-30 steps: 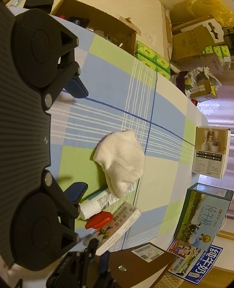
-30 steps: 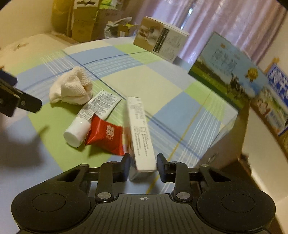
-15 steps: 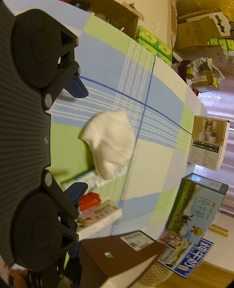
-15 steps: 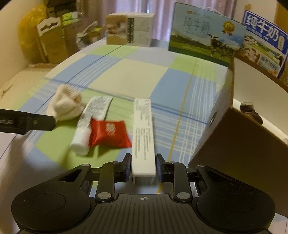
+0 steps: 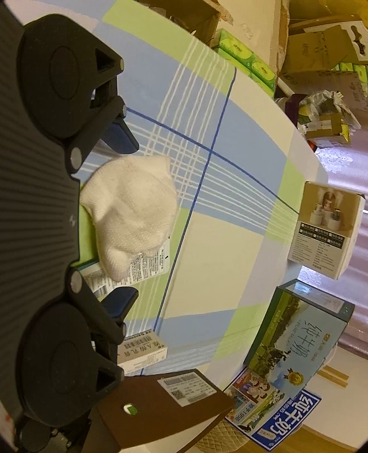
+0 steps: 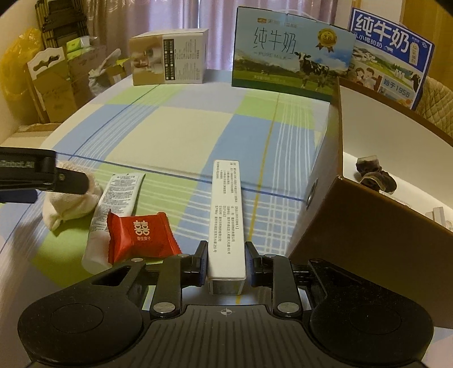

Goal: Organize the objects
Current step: 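Grasp the white socks with the left tool while the right tool grasps the white ointment box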

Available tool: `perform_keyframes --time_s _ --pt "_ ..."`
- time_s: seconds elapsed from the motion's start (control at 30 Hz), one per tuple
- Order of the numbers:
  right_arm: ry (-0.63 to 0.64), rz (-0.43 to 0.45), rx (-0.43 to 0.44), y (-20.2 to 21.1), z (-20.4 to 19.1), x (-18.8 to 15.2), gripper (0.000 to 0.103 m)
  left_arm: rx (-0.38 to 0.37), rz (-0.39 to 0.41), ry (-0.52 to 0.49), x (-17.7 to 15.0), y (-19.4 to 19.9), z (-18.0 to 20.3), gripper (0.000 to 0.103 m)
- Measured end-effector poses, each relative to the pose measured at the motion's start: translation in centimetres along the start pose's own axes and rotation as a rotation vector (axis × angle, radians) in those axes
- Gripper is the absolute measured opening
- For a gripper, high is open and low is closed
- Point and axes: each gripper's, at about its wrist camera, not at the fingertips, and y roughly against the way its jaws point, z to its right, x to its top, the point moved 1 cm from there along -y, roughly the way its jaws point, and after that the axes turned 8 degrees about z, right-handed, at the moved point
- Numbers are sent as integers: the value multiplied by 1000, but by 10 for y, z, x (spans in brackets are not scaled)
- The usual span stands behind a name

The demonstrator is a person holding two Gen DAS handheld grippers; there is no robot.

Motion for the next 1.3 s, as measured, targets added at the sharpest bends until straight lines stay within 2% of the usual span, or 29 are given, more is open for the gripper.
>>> perform_keyframes --time_s 0.2,0.27,0.33,0.43,0.57,0.73,0.9,1.0,1.2,1.3 --pt "9 5 13 2 1 -2 23 -1 19 -40 -6 -9 -1 89" --pt "11 3 18 3 2 -3 23 -6 27 -77 -8 -7 2 77" --pt "15 2 25 4 3 -4 23 -3 38 -115 -9 -4 7 71" --pt "28 -6 39 8 6 -7 23 28 50 -174 -15 1 11 52" --pt "36 -18 57 18 10 -14 23 43 47 -248 -22 13 19 41" --pt "33 -36 73 37 17 -28 23 81 -12 -280 -30 30 27 37" --pt "34 -55 88 63 23 -48 23 65 -87 -231 -48 56 30 36" --pt "16 -65 91 80 26 -61 23 30 -113 -229 -67 76 37 36" --pt "-11 -86 102 116 29 -87 23 -94 -157 -249 -105 107 58 37" --pt "1 -96 106 134 28 -100 23 -139 -170 -247 -114 111 68 43"
